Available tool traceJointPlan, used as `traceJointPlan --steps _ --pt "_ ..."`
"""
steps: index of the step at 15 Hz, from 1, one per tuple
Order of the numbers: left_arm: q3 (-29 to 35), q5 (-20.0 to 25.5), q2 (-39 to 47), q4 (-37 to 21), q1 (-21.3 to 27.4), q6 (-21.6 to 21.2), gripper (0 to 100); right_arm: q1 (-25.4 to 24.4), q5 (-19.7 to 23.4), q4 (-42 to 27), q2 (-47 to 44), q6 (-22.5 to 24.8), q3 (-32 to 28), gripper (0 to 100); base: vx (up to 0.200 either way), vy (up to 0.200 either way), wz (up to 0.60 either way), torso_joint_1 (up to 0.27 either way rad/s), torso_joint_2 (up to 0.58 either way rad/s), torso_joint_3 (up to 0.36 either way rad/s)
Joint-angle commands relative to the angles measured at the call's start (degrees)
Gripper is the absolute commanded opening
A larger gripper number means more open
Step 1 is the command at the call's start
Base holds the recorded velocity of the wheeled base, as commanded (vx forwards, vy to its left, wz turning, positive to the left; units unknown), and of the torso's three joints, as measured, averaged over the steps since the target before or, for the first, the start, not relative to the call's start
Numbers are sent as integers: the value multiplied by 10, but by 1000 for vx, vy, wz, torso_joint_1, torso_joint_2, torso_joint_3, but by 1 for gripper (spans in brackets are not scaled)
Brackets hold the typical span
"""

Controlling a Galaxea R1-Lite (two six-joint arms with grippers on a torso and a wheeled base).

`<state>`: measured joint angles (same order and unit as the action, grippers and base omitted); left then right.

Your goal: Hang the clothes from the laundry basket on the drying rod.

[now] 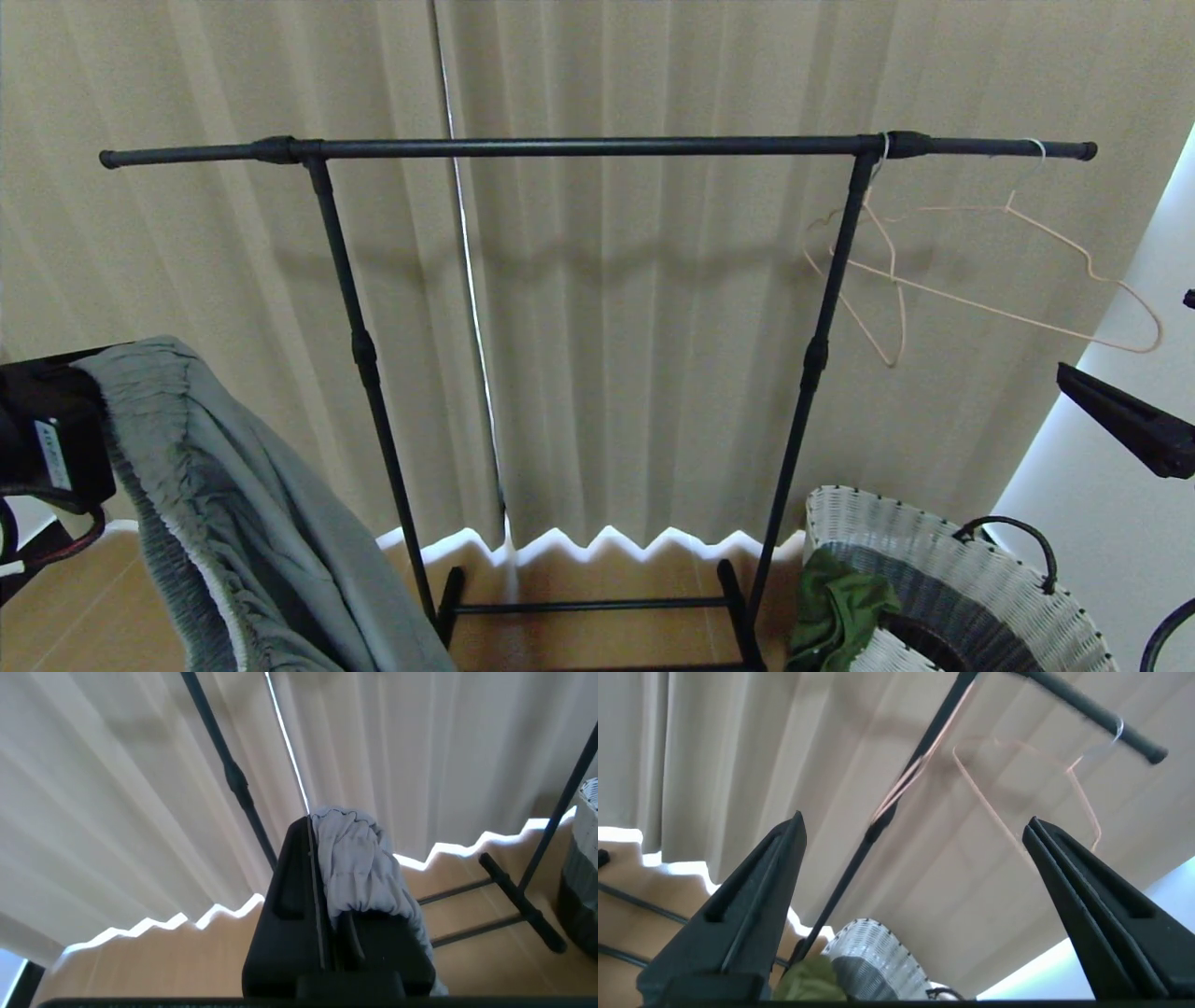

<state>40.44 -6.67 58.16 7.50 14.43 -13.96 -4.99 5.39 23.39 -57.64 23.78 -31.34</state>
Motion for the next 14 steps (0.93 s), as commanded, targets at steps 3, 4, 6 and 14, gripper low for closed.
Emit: traceJointPlan --steps 3,4,6,14 --pt "-5 1 2 1 3 0 0 0 1 -1 -3 0 1 100 0 0 0 196 -492 -292" --pt "-6 1 1 1 3 1 0 0 1 -3 -4 0 2 100 0 0 0 217 -515 -290" --pt "-6 1 -2 1 2 0 0 0 1 0 -6 -1 2 100 0 0 0 220 -525 -293" --pt "-13 0 -15 2 1 -1 0 2 -2 -23 -36 -2 -21 100 0 0 0 209 -467 -257"
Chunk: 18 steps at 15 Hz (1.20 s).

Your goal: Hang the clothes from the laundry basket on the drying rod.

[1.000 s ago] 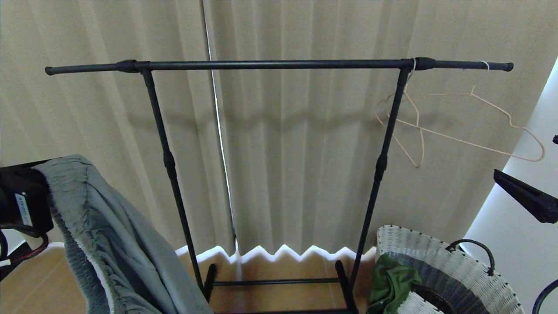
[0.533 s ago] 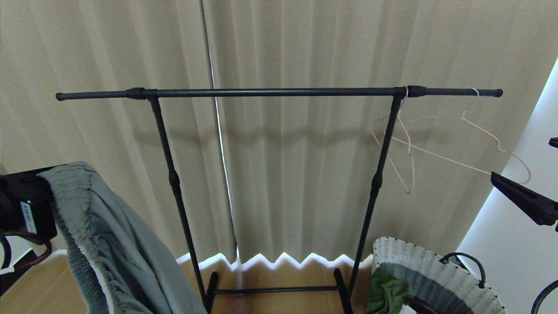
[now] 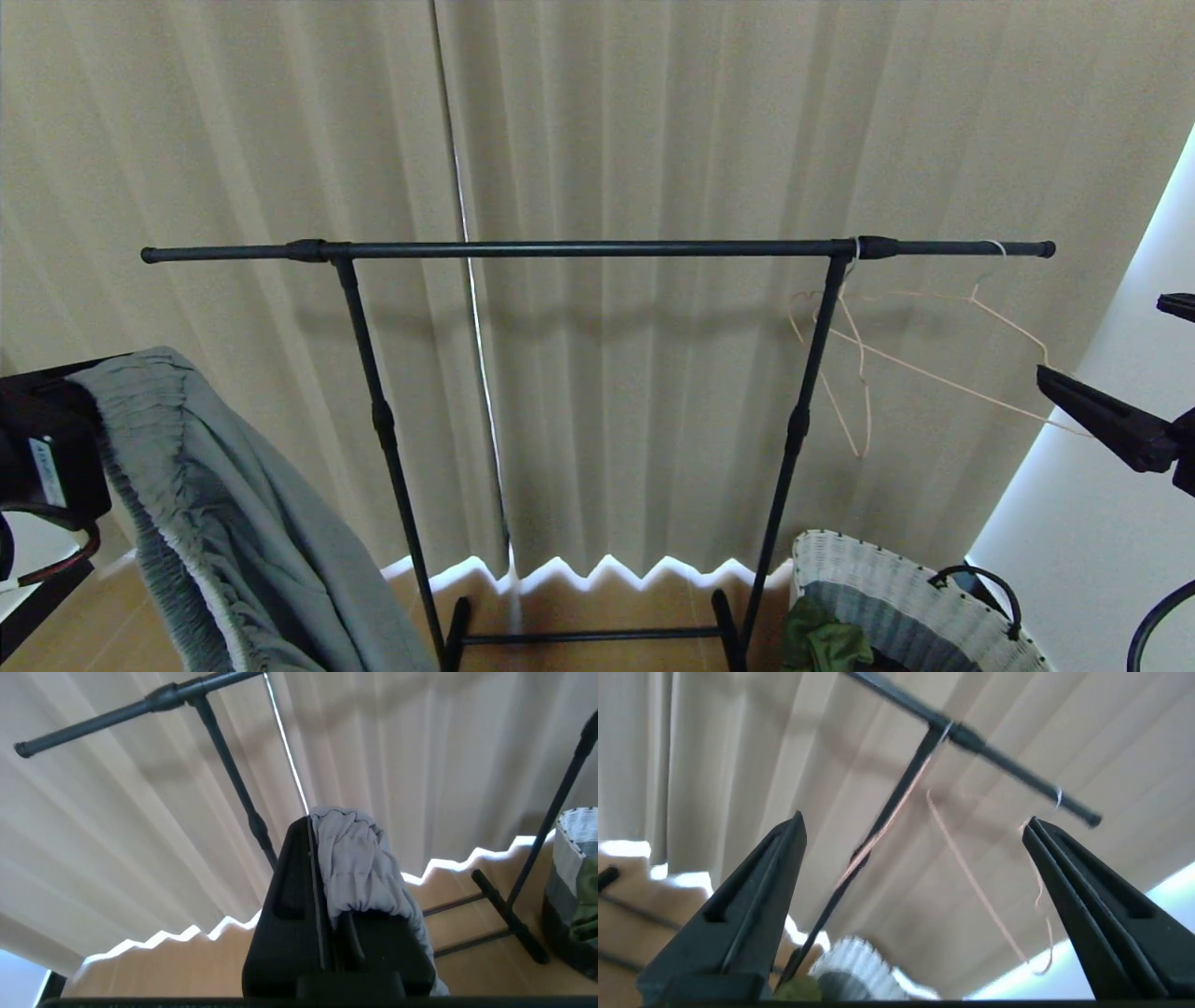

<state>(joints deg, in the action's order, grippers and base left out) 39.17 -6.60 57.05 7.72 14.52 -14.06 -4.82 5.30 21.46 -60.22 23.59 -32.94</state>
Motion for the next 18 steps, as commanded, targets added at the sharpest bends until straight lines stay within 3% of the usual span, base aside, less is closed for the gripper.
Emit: traceJointPlan --steps 1,4,6,18 --pt "0 0 -7 0 0 0 0 5 -4 -28 -15 -1 -13 100 0 0 0 46 -100 -61" --pt "-5 -1 -13 -1 -1 -4 0 16 -2 -240 -21 -79 -120 100 0 0 0 11 -19 -11" --pt "-8 -1 -18 -1 -1 -11 0 16 -3 -303 -29 -108 -155 100 0 0 0 0 0 0" --pt "-26 -1 -24 -1 0 -24 0 17 -6 -305 -31 -108 -150 100 0 0 0 0 0 0"
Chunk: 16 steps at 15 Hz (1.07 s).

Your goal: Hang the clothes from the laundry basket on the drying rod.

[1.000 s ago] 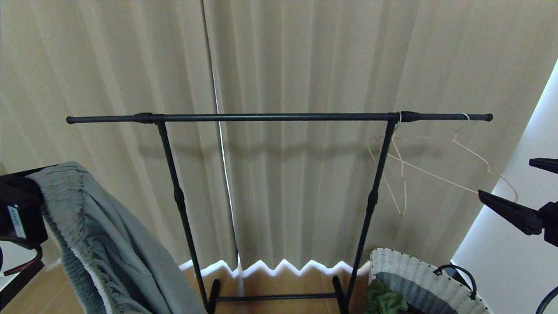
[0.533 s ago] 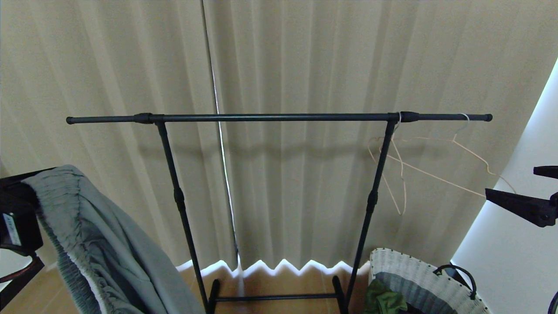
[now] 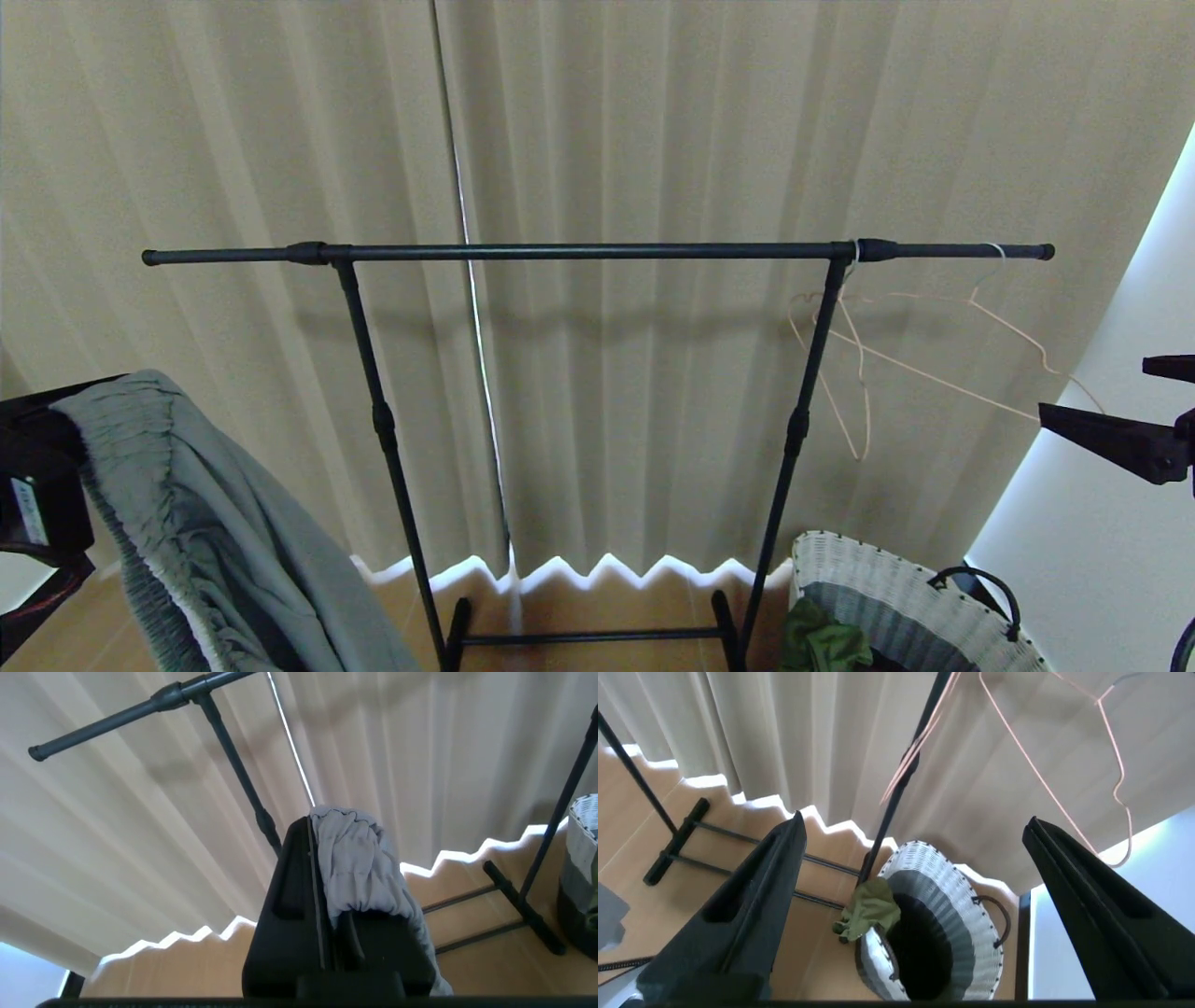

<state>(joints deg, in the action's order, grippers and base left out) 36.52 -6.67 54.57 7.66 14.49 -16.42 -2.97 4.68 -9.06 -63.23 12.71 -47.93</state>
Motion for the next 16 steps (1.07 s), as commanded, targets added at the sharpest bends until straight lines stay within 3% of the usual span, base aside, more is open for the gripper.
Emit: traceJointPlan --steps 1,16 --pt "0 0 1 0 0 0 0 0 0 0 -1 0 1 100 0 -200 0 12 2 7" --pt "-1 0 5 0 2 -1 0 9 -8 0 0 0 0 100 0 -200 0 2 1 2"
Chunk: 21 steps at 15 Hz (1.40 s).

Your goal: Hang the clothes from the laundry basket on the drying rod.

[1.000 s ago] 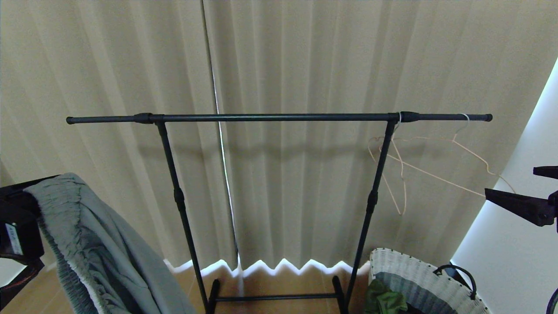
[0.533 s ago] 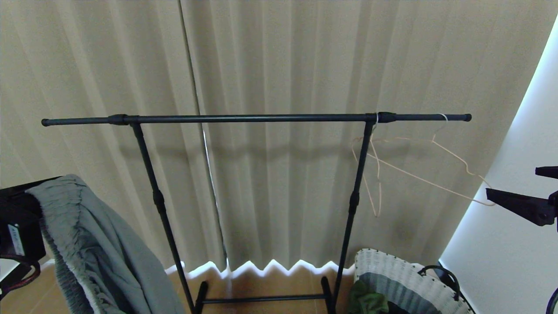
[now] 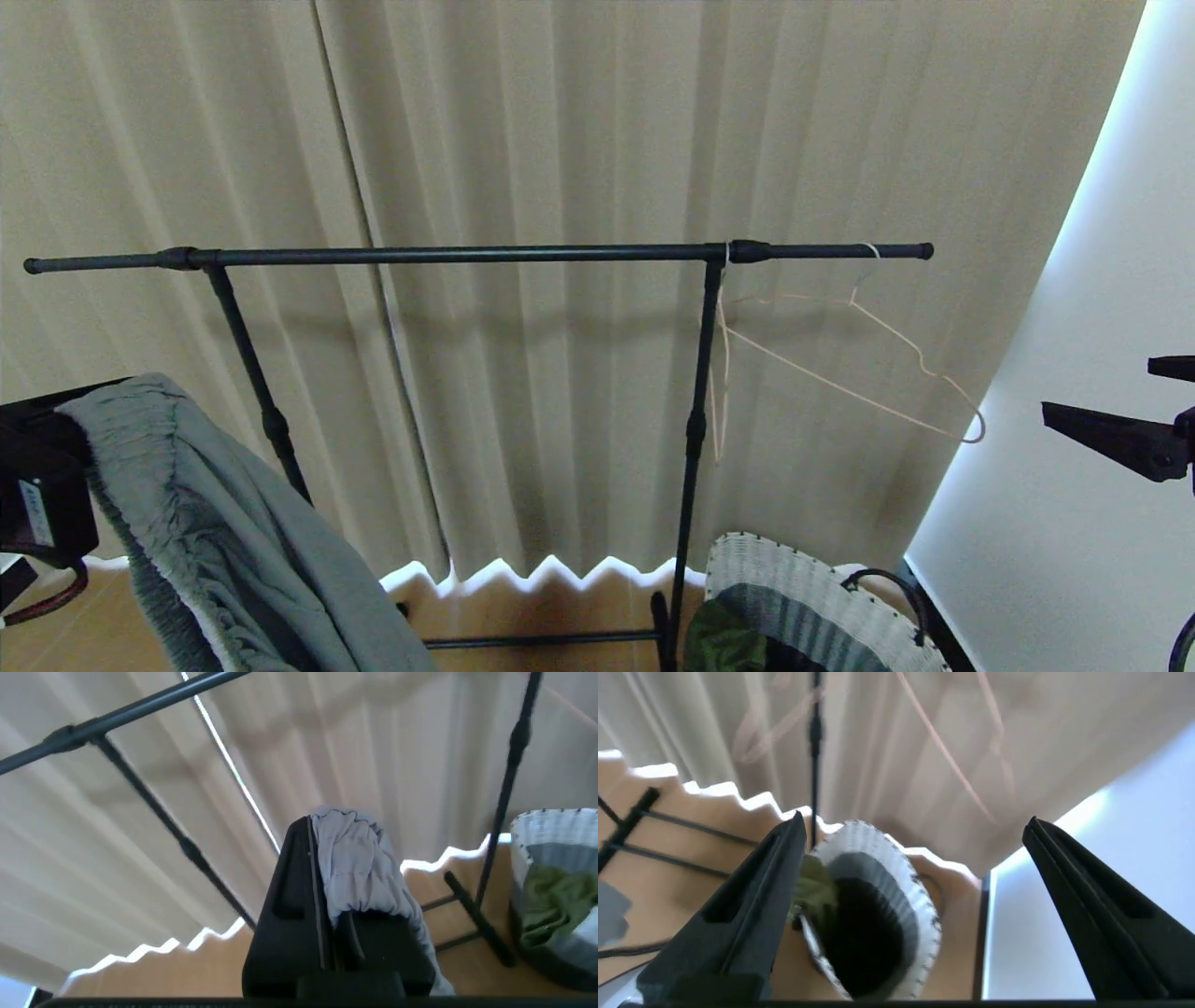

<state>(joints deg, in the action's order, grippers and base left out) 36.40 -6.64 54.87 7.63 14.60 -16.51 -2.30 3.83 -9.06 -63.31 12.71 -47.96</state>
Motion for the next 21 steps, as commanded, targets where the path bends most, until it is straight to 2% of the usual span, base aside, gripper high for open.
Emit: traceJointPlan --steps 1,2,11,18,21 --pt "0 0 1 0 0 0 0 4 0 0 1 0 1 100 0 -200 0 2 2 7" --pt "0 0 1 0 0 0 0 5 0 0 1 0 1 100 0 -200 0 2 7 2" --pt "2 -1 5 2 -1 2 0 29 0 0 0 1 -3 100 0 0 0 0 0 0" --pt "-5 -1 10 2 -1 4 0 29 5 11 -15 1 1 100 200 0 0 5 -2 0" --pt "-12 -1 10 2 -1 4 0 30 6 71 -51 1 23 100 200 0 0 2 2 2"
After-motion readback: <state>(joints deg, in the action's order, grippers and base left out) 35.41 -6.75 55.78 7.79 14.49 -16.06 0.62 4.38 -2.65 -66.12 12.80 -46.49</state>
